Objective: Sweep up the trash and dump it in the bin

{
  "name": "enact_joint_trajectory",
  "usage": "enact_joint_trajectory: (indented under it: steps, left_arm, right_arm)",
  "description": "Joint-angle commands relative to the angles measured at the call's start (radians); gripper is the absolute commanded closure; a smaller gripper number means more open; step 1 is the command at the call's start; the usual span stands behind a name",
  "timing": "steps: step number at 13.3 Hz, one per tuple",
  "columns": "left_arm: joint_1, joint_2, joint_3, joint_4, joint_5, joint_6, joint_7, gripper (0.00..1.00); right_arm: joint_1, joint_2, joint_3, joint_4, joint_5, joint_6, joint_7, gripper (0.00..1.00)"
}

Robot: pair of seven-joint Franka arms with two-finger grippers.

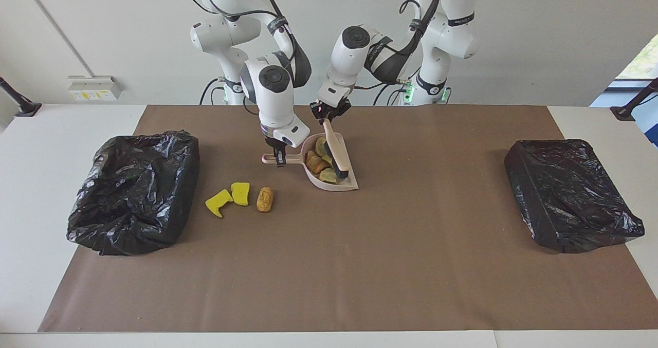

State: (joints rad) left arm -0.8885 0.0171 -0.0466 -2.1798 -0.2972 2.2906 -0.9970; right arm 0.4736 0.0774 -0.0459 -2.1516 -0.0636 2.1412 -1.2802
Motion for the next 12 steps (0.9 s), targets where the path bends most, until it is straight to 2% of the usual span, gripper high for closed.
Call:
enact_joint_trajectory:
  steps: [1, 4, 7, 12]
  left_arm:
    - [-0.015, -0.002, 0.011, 0.018, -0.011, -0.046, 0.021, 1.0]
    - [-0.003, -0.016, 0.014, 0.046, 0.0, -0.14, 0.058, 1.0]
    - [0.0, -0.017, 0.019, 0.048, 0.001, -0.181, 0.058, 1.0]
    - [0.017, -0.06, 0.022, 0.052, 0.001, -0.25, 0.07, 1.0]
  right_arm:
    - [-0.009, -0.01, 0.005, -0.014, -0.021, 0.008, -0.019, 1.0]
    - [-0.01, -0.01, 0.005, -0.016, -0.022, 0.008, -0.018, 1.0]
    - [-0.01, -0.01, 0.005, -0.016, -0.022, 0.008, -0.019, 1.0]
    - [-0.012, -0.01, 0.005, -0.014, -0.021, 0.003, -0.018, 1.0]
